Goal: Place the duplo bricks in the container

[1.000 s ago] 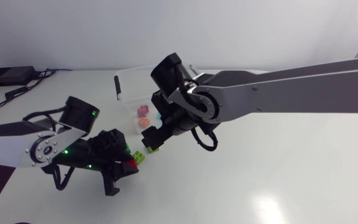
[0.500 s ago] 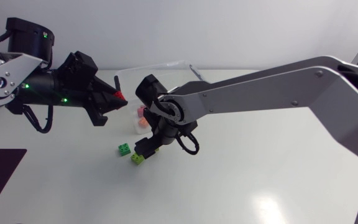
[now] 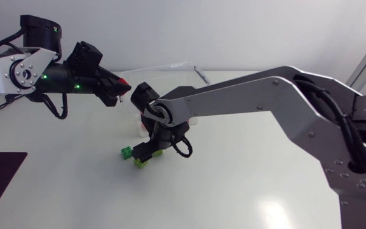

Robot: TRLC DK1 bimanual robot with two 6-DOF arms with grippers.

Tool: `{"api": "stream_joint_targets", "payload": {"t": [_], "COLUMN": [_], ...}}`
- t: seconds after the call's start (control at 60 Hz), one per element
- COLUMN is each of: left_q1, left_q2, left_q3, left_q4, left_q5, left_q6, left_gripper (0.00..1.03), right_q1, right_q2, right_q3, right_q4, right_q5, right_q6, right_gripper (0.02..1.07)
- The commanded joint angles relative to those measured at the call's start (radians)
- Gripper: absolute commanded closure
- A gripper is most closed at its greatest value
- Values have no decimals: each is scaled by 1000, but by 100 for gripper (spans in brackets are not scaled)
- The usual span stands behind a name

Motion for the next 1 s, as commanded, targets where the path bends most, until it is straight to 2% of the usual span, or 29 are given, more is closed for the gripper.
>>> {"api": "stream_joint_targets", "payload": {"t": [0.0, 0.333, 0.6, 0.633, 0.667, 0.7, 0.733, 0.8, 0.85, 0.9, 0.983], "left_q1": [5, 13, 10, 8, 7, 5, 5, 7, 11, 14, 33], "left_q2": [38, 137, 230, 244, 255, 265, 269, 272, 272, 270, 250], "left_q3": [48, 135, 207, 218, 224, 230, 229, 227, 226, 226, 223], "left_q4": [19, 55, 71, 71, 71, 71, 75, 78, 80, 80, 77], "left_q5": [15, 21, 25, 25, 25, 25, 25, 25, 25, 25, 27], "left_q6": [-32, -60, -74, -74, -74, -74, -74, -74, -75, -78, -87], "left_gripper": [72, 72, 69, 62, 52, 32, 21, 12, 9, 6, 5], "right_q1": [3, -1, -1, -1, -3, -6, -7, -7, -9, -9, -9], "right_q2": [40, 137, 157, 158, 160, 161, 161, 163, 164, 166, 169], "right_q3": [43, 178, 210, 213, 216, 218, 218, 219, 221, 225, 230], "right_q4": [-35, -138, -152, -153, -156, -161, -162, -164, -167, -170, -172], "right_q5": [7, 14, 21, 21, 21, 19, 21, 21, 19, 19, 14], "right_q6": [38, 82, 102, 104, 105, 105, 107, 108, 110, 111, 114], "right_gripper": [11, 12, 20, 22, 22, 22, 22, 22, 26, 27, 34]}}
